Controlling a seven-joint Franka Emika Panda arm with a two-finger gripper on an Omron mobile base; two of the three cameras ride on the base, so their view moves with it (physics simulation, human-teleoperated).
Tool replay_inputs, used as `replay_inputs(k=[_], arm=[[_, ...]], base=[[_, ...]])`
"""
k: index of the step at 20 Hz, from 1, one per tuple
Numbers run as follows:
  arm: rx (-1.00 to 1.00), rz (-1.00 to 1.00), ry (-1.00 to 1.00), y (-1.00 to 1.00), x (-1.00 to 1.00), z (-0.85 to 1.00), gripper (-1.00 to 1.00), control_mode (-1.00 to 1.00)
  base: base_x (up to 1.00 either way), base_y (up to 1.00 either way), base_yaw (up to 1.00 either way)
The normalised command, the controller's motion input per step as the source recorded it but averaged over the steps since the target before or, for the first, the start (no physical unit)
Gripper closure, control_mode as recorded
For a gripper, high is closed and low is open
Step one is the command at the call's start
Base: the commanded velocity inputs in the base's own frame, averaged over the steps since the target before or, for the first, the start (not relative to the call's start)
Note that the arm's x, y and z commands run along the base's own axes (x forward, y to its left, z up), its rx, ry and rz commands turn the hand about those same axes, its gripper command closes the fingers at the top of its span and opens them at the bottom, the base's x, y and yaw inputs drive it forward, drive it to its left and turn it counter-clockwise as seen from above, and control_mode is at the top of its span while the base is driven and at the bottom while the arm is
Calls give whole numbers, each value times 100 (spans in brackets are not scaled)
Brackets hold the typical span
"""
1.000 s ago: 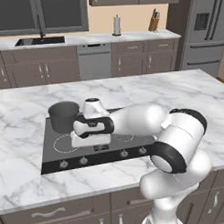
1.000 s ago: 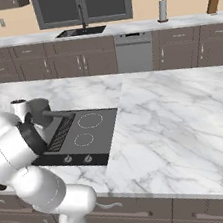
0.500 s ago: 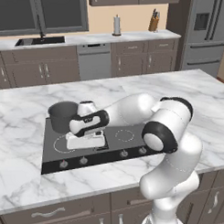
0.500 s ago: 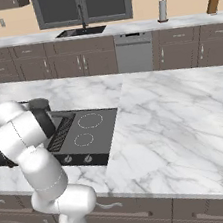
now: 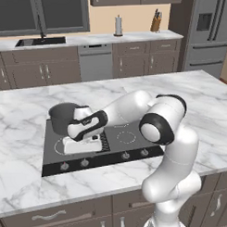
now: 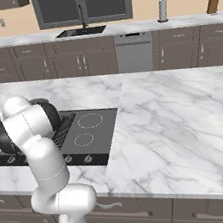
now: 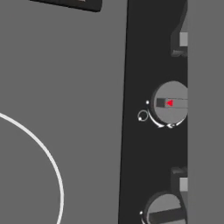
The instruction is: Turn on the rear left burner of the stove.
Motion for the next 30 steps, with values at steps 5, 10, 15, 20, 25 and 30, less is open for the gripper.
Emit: replay_inputs(k=[5, 10, 15, 20, 25, 30], arm=[[0, -1, 0, 0, 0, -19, -100, -100], [0, -2, 0, 0, 0, -21, -100, -100], [0, -2, 0, 0, -1, -17, -100, -100], [0, -2, 0, 0, -15, -16, 100, -100], [0, -1, 0, 0, -78, -13, 100, -100], [0, -2, 4, 0, -65, -18, 100, -100]], base=[[0, 0, 0], [0, 0, 0], [0, 0, 0], [0, 0, 0], [0, 0, 0], [0, 0, 0]])
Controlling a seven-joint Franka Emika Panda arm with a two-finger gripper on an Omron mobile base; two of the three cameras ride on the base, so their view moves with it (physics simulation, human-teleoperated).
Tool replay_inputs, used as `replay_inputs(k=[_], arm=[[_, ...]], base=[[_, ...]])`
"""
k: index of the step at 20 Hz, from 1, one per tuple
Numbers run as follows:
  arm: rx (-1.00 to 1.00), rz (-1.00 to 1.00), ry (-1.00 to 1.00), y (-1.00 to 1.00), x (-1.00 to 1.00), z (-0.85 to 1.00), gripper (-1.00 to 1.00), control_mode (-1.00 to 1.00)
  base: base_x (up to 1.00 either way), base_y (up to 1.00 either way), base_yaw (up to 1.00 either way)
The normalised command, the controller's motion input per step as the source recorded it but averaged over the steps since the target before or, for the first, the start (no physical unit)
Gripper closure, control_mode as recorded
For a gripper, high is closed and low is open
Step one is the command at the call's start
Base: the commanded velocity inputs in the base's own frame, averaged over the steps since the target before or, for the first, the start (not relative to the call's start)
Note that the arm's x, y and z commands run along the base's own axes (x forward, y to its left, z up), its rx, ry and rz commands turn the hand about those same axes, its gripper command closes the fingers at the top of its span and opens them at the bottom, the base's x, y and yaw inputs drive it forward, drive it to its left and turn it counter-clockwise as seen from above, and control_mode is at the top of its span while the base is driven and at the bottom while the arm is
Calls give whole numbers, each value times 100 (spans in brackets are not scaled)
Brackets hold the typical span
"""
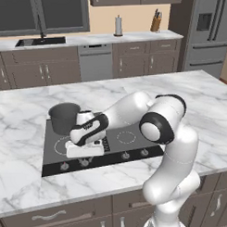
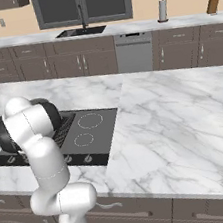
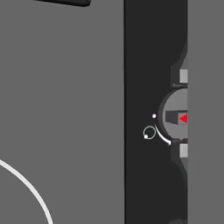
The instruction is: Turn on the rear left burner of the stove.
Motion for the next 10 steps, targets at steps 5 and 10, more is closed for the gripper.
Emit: replay_inputs(k=[5, 10], arm=[[0, 0, 2, 0, -38, -13, 100, -100], [-3, 25, -4, -4, -63, -29, 100, -100]], base=[[0, 0, 0], [0, 0, 0]])
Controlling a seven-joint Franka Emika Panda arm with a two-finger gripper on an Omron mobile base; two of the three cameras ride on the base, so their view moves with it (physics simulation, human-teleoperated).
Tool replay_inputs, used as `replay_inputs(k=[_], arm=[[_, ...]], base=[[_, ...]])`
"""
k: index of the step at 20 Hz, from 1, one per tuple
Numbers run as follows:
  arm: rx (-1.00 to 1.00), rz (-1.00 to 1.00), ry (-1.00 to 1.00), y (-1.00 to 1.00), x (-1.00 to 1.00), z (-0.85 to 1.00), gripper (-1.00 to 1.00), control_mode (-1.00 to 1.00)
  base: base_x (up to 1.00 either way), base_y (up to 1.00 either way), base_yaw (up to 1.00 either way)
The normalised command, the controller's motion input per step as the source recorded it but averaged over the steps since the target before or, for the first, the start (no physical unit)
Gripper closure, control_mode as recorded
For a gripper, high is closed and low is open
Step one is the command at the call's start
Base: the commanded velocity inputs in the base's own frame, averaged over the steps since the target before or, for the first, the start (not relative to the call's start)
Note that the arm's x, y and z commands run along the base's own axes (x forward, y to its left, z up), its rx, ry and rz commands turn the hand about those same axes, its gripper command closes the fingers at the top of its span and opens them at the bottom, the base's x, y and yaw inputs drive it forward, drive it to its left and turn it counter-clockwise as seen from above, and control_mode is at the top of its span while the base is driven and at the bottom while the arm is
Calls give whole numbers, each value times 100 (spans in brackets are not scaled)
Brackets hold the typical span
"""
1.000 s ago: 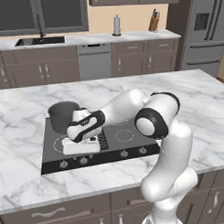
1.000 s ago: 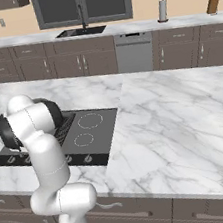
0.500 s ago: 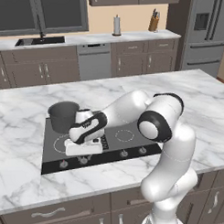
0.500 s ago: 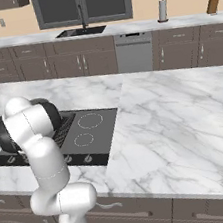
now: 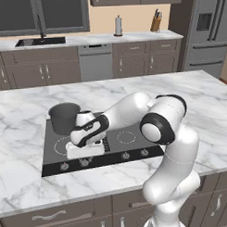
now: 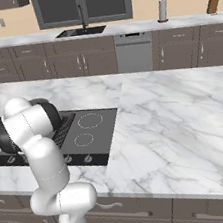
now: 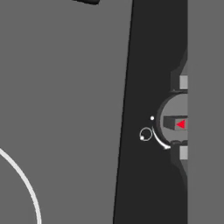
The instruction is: Turn on the rear left burner of the stove.
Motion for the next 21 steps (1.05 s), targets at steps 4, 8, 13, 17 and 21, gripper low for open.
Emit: replay_inputs(k=[4, 8, 13, 17, 21], arm=[[-7, 64, -9, 1, -22, -44, 100, -100], [-1, 79, -11, 1, 0, -50, 100, -100], [3, 86, -14, -1, 0, -46, 100, -100], [8, 80, -7, -4, 0, -36, 100, -100], [10, 79, -4, -8, 0, -36, 100, -100]], base=[[0, 0, 0], [0, 0, 0], [0, 0, 0], [0, 0, 0], [0, 0, 0]])
